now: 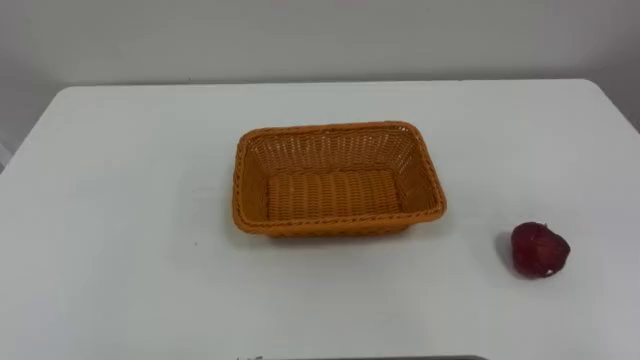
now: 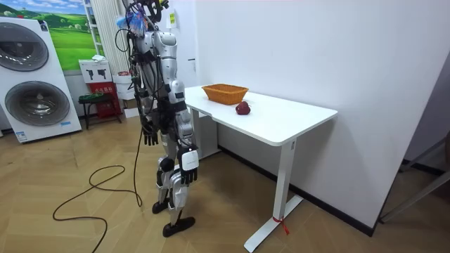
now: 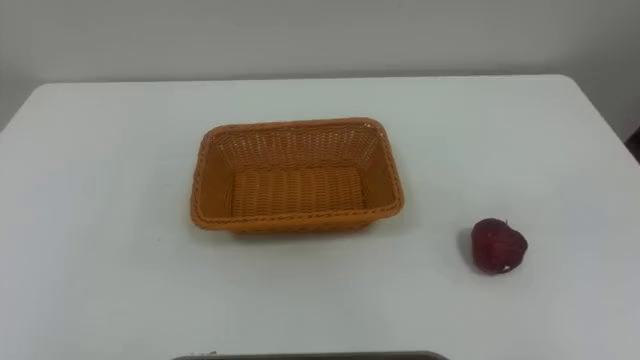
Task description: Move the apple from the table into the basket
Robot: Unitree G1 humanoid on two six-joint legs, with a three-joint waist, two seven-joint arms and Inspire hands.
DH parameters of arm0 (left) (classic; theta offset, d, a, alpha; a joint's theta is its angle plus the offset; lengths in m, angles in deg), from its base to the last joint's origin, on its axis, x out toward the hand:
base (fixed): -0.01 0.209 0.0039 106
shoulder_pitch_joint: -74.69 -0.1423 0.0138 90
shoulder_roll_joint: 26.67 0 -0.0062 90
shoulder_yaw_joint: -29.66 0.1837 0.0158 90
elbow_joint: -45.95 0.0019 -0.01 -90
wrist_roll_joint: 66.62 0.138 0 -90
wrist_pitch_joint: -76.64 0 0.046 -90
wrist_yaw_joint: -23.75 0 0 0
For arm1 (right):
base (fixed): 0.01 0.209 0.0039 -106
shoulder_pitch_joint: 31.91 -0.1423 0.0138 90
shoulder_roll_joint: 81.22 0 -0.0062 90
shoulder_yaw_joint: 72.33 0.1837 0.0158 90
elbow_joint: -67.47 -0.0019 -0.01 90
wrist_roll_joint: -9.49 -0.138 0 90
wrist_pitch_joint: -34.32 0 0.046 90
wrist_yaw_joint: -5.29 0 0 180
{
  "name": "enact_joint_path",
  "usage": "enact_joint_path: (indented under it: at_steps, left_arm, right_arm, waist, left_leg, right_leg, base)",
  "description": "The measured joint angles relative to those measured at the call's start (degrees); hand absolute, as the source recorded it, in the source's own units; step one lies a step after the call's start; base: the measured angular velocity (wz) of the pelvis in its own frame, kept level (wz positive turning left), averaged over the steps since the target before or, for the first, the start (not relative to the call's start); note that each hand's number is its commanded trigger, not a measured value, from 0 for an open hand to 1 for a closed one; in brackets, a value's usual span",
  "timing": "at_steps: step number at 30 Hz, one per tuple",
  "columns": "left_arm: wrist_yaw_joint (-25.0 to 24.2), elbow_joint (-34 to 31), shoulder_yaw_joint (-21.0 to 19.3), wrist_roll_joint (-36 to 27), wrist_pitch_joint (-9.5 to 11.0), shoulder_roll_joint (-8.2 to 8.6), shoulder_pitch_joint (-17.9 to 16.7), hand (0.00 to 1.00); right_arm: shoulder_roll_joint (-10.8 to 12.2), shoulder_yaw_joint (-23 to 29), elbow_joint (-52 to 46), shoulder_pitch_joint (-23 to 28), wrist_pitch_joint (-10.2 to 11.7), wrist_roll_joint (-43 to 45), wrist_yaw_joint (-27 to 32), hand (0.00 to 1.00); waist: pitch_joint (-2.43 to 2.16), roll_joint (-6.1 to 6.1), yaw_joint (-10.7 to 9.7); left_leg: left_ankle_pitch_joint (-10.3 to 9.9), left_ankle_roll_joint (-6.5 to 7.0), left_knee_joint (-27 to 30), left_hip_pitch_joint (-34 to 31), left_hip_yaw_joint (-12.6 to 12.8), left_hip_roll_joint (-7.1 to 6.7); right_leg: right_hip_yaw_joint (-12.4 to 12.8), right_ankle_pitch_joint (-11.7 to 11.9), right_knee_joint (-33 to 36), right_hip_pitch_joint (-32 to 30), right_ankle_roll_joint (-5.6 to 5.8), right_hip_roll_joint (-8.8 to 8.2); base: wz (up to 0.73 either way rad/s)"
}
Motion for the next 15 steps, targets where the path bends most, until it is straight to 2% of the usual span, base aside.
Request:
enact_joint_path:
  at_steps: [9, 13, 15]
  left_arm:
    - [0.32, -0.41, 0.04, -0.04, -0.03, 0.01, 0.16, 0.00]
    - [0.81, -0.61, -0.02, -0.66, 0.45, 0.01, 0.16, 0.00]
    - [1.38, -0.60, -0.25, -1.08, 0.50, 0.04, 0.13, 0.00]
  right_arm:
    - [0.21, -0.14, -0.04, 0.52, -0.02, -4.34, 2.24, 0.00]
    - [0.33, 0.39, -0.02, 2.00, -0.11, -17.28, 5.52, 0.00]
    - [0.74, 3.39, -0.20, 2.97, -0.29, -23.22, 7.42, 0.00]
  waist:
    - [0.02, 0.12, 0.04]
    - [0.03, 0.07, -0.04]
    - [0.07, 0.11, -0.49]
  left_leg:
    - [0.00, 0.01, -0.08, 0.05, 0.02, -0.25]
    - [0.00, 0.01, -0.14, 0.14, 0.02, -0.34]
    - [0.00, 0.01, -0.14, 0.02, 0.02, -0.30]
  right_leg:
    - [-0.10, -0.27, 0.17, 0.00, 0.16, -0.30]
    - [0.02, -0.29, 0.17, 0.05, 0.19, -0.36]
    - [0.12, -0.29, 0.24, 0.27, 0.19, -0.31]
  base:
    - [0.00]
    - [0.00]
    - [0.00]
